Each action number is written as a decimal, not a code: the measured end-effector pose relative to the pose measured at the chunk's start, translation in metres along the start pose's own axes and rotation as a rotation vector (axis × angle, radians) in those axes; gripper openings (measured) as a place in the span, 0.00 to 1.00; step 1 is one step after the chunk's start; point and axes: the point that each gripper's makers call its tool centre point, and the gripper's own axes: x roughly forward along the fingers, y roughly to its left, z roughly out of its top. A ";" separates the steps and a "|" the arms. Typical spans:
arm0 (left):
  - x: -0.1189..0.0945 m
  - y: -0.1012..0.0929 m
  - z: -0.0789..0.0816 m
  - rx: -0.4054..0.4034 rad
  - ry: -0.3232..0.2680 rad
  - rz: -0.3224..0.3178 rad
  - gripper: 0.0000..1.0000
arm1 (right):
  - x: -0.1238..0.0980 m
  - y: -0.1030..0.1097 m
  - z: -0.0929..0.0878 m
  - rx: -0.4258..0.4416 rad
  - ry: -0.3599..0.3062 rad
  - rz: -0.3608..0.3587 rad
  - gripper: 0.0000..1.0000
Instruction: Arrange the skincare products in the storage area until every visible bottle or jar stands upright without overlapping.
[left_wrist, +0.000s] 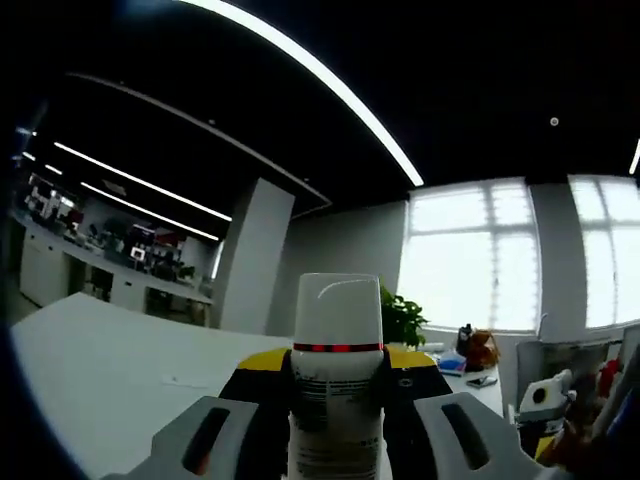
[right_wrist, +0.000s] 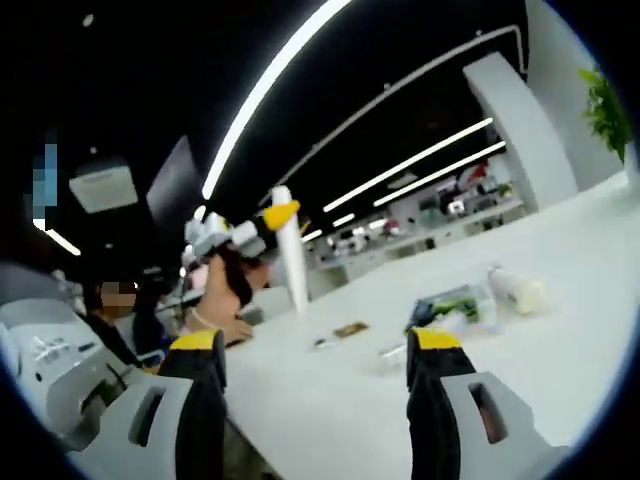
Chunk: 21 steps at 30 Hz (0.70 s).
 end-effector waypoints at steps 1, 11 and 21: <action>-0.001 -0.003 0.004 0.002 -0.011 -0.006 0.34 | 0.002 0.001 0.000 0.013 -0.003 0.008 0.71; -0.006 -0.036 0.027 -0.025 -0.081 -0.111 0.33 | 0.039 0.040 0.017 0.516 -0.202 0.261 0.75; -0.013 -0.055 0.042 -0.039 -0.124 -0.167 0.33 | 0.056 0.062 0.007 0.752 -0.211 0.375 0.75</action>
